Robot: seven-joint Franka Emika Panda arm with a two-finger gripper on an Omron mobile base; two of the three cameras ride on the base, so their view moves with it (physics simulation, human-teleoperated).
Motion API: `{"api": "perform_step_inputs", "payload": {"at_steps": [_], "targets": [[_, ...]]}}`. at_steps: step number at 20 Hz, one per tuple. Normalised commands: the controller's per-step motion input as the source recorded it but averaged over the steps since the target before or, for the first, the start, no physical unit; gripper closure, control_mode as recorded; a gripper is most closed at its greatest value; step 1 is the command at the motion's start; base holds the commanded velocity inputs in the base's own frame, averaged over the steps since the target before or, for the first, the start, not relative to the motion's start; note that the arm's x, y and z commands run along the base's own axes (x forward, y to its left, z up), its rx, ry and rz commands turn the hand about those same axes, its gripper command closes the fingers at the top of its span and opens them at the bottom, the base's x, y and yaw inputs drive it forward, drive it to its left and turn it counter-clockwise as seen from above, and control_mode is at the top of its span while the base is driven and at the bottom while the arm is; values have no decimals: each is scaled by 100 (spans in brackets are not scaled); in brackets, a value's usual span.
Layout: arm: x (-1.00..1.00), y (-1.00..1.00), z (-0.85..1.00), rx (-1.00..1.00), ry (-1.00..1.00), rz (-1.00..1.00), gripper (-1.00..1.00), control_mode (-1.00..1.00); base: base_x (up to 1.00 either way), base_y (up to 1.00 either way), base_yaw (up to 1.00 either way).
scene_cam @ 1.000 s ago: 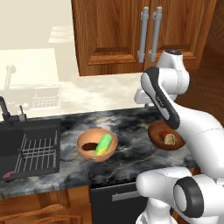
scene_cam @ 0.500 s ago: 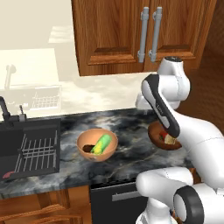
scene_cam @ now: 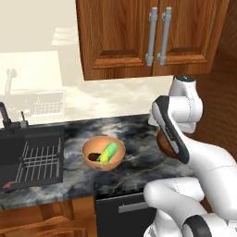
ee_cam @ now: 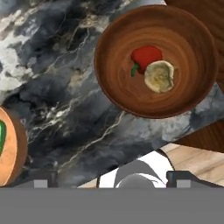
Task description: Place the bowl containing the bell pepper and mushroom in the microwave. Close the microwave door and press the start button to microwave the meal.
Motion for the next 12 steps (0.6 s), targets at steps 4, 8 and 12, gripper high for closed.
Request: {"api": "perform_step_inputs", "payload": {"at_steps": [4, 8, 12], "targets": [[-15, -69, -69, 14, -4, -45, -100, -100, 0, 0, 0], [-2, -60, -69, 12, -3, -40, -100, -100, 0, 0, 0], [0, -48, -69, 6, 0, -30, -100, -100, 0, 0, 0]]}}
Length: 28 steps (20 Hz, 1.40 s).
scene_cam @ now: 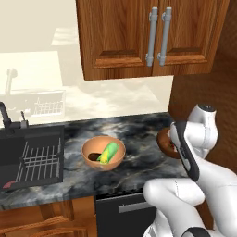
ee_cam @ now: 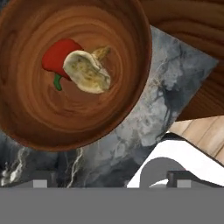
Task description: Place the bowl containing the bell pepper and mushroom in the microwave. Close the microwave door and press the start button to microwave the meal.
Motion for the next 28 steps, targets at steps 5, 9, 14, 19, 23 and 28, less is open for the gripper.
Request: {"api": "perform_step_inputs", "payload": {"at_steps": [5, 9, 14, 19, 23, 28], "targets": [[20, -45, -51, 3, 0, -19, -100, -100, 0, 0, 0], [34, -24, -31, 0, 2, -6, -100, -100, 0, 0, 0], [39, -5, -12, 1, 1, 0, -100, -100, 0, 0, 0], [38, -12, -2, 4, 1, 0, -100, -100, 0, 0, 0], [26, -21, 0, 7, 0, 0, -100, -100, 0, 0, 0], [3, 2, 0, 1, 0, 0, -100, -100, 0, 0, 0]]}}
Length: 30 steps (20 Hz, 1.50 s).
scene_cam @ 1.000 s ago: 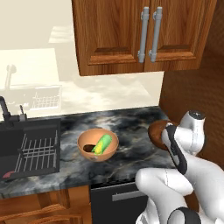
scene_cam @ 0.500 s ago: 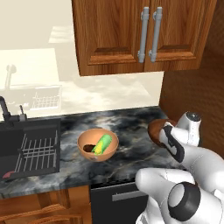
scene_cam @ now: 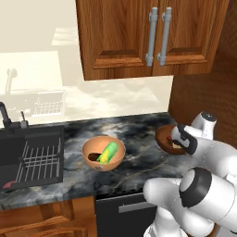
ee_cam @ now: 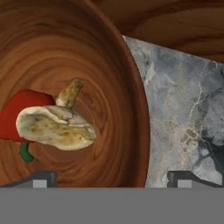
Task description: Place the bowl containing the bell pepper and mushroom in the microwave. Close the microwave door and press the start button to microwave the meal.
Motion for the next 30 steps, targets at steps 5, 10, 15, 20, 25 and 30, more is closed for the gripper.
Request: {"api": "perform_step_inputs", "payload": {"at_steps": [5, 10, 15, 20, 25, 30], "targets": [[8, 18, 0, -1, 3, 0, -100, -100, 0, 0, 0], [9, 0, -14, 0, 8, 0, -100, -100, 0, 0, 0], [6, 0, -37, -1, 3, 0, 100, -100, 0, 0, 0], [1, 8, -24, -2, -1, 0, 100, -100, 0, 0, 0], [0, 0, 0, 0, 0, 0, 100, -100, 0, 0, 0], [0, 11, 0, 0, 1, 0, 100, -100, 0, 0, 0]]}}
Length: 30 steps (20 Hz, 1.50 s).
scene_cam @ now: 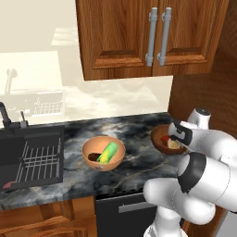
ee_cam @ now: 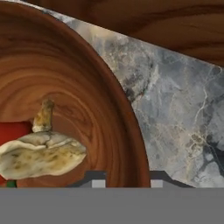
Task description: Place the bowl containing the bell pepper and mushroom in the microwave. Close the microwave door and press the start button to microwave the meal.
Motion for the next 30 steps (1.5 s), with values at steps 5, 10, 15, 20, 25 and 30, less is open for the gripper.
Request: {"api": "perform_step_inputs", "payload": {"at_steps": [5, 10, 15, 20, 25, 30], "targets": [[-14, 32, 33, -3, -7, 2, 100, -100, 0, 0, 0], [-55, 47, 73, -12, -19, 3, 100, -100, 0, 0, 0], [-88, 63, 73, -18, -33, 6, 100, -100, 0, 0, 0], [-91, 40, 99, -3, -37, 14, 100, -100, 0, 0, 0], [-75, 28, 100, 0, -22, 28, 100, -100, 0, 0, 0], [-65, 47, 75, -2, -3, 20, 100, -100, 0, 0, 0]]}}
